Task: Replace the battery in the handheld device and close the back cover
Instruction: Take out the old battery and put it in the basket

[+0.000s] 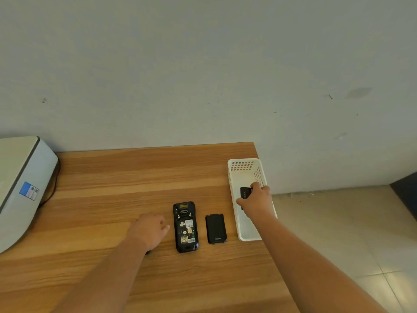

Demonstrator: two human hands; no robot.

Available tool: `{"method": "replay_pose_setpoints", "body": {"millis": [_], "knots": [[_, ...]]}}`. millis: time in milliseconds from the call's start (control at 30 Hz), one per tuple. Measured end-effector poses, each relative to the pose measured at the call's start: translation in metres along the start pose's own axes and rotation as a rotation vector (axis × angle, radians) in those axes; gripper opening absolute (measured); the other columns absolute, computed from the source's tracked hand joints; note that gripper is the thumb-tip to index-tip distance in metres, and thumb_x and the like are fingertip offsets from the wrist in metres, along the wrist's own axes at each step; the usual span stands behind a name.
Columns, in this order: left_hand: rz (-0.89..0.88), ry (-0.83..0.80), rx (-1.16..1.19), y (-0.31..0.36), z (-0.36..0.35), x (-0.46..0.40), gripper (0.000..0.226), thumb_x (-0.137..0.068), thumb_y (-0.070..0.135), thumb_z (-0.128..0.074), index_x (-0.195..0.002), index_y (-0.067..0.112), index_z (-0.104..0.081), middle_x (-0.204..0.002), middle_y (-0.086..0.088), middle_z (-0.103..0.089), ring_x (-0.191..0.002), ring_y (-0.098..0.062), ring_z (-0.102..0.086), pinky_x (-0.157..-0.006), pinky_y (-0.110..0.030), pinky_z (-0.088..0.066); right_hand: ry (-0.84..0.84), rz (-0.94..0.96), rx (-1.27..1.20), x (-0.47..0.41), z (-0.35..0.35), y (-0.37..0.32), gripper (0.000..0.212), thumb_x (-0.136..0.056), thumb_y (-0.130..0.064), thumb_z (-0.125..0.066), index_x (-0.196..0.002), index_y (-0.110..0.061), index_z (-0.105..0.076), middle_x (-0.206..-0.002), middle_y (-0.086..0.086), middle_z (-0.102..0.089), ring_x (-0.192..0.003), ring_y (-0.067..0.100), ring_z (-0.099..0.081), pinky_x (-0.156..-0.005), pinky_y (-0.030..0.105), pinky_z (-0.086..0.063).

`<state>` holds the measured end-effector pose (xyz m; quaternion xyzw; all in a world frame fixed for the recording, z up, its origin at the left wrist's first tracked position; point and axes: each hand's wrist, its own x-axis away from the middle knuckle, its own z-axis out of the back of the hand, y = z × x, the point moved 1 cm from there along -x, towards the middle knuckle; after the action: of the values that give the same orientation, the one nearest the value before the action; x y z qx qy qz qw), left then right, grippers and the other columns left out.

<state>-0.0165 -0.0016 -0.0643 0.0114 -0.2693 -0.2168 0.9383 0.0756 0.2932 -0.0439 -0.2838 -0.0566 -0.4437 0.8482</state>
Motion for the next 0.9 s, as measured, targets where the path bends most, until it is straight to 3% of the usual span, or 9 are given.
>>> {"method": "replay_pose_setpoints", "body": {"millis": [133, 367, 900], "knots": [[0.019, -0.004, -0.033, -0.001, 0.000, 0.002, 0.033, -0.098, 0.047, -0.042, -0.115, 0.026, -0.060, -0.115, 0.005, -0.063, -0.107, -0.015, -0.054, -0.099, -0.036, -0.039, -0.035, -0.003, 0.081, -0.001, -0.010, 0.014, 0.061, -0.082, -0.031, -0.070, -0.133, -0.018, -0.039, -0.132, 0.011, -0.040, -0.115, 0.029, -0.050, -0.088, 0.043, -0.055], [0.044, -0.017, -0.025, -0.003, -0.007, 0.006, 0.037, -0.097, 0.048, -0.043, -0.118, 0.023, -0.060, -0.118, 0.003, -0.063, -0.108, -0.017, -0.054, -0.097, -0.037, -0.043, -0.132, 0.012, 0.224, -0.003, -0.023, 0.026, 0.057, -0.085, -0.038, -0.067, -0.131, -0.018, -0.041, -0.132, 0.013, -0.042, -0.119, 0.031, -0.048, -0.096, 0.045, -0.050], [0.070, -0.019, 0.030, -0.003, -0.016, 0.017, 0.042, -0.097, 0.047, -0.043, -0.130, 0.023, -0.054, -0.127, 0.002, -0.056, -0.118, -0.019, -0.048, -0.103, -0.040, -0.039, -0.208, 0.025, 0.215, -0.007, -0.036, 0.033, 0.048, -0.090, -0.028, -0.063, -0.131, -0.016, -0.042, -0.130, 0.012, -0.039, -0.115, 0.031, -0.047, -0.092, 0.044, -0.046]]}}
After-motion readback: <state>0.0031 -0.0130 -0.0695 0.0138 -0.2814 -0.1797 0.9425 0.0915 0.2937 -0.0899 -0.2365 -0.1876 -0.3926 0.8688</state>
